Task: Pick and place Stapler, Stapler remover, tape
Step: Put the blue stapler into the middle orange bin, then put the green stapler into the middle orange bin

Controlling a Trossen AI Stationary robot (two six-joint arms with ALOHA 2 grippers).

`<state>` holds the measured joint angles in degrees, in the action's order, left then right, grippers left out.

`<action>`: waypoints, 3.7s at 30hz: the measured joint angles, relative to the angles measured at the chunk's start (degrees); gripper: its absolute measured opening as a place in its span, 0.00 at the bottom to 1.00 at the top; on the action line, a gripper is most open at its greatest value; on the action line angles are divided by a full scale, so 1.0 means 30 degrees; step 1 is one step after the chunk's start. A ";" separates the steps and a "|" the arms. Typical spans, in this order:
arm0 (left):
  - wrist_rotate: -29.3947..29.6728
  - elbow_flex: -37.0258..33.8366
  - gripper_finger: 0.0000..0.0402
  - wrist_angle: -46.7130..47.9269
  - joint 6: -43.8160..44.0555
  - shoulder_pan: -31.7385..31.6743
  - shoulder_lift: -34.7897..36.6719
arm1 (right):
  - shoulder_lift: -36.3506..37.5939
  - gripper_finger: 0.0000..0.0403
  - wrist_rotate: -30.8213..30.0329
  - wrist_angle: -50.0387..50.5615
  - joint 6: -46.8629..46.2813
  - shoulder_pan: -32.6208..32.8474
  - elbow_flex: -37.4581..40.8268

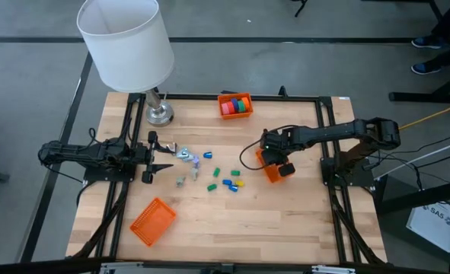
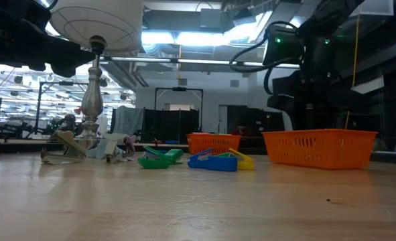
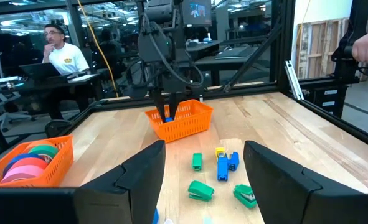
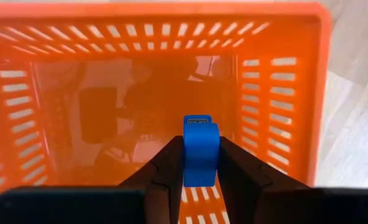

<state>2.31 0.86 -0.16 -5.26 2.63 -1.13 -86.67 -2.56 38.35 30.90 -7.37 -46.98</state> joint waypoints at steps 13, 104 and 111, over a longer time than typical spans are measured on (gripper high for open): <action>0.0000 0.0000 0.54 0.0000 0.0000 0.0000 0.0002 | 0.0000 0.34 -0.1015 0.0071 -0.0724 -0.0562 0.0102; 0.0000 0.0000 0.54 0.0000 0.0000 0.0000 0.0000 | -0.5447 0.41 -0.1132 -0.2125 -0.2475 0.3066 -0.9468; 0.0000 -0.0006 0.54 0.0002 0.0000 0.0000 0.0000 | -0.6735 0.41 -0.1132 -0.2499 -0.4594 0.3558 -1.0324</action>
<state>2.31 0.85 -0.16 -5.26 2.63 -1.13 -106.88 -5.96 30.85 17.12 3.30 -77.95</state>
